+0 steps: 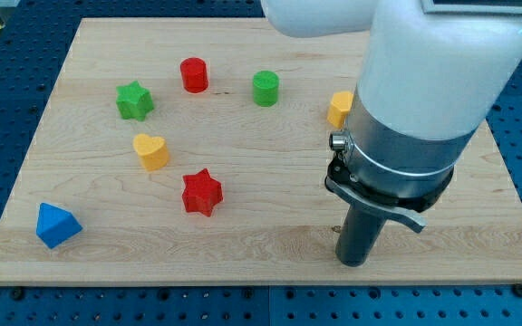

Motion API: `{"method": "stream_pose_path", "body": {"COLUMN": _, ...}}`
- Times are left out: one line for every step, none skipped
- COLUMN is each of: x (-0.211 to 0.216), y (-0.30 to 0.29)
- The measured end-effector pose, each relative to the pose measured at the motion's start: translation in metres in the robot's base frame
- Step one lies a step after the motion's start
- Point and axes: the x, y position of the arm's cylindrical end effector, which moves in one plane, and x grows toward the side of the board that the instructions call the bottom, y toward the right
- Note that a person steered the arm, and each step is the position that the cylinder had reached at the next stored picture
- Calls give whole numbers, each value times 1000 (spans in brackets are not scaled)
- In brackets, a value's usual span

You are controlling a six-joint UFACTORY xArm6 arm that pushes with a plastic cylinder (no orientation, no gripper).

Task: Push your arm slightly towards up

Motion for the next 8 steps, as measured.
{"method": "stream_pose_path", "body": {"x": 5, "y": 0}}
{"method": "stream_pose_path", "body": {"x": 5, "y": 0}}
{"method": "stream_pose_path", "body": {"x": 5, "y": 0}}
{"method": "stream_pose_path", "body": {"x": 3, "y": 0}}
{"method": "stream_pose_path", "body": {"x": 3, "y": 0}}
{"method": "stream_pose_path", "body": {"x": -4, "y": 0}}
{"method": "stream_pose_path", "body": {"x": -30, "y": 0}}
{"method": "stream_pose_path", "body": {"x": -54, "y": -1}}
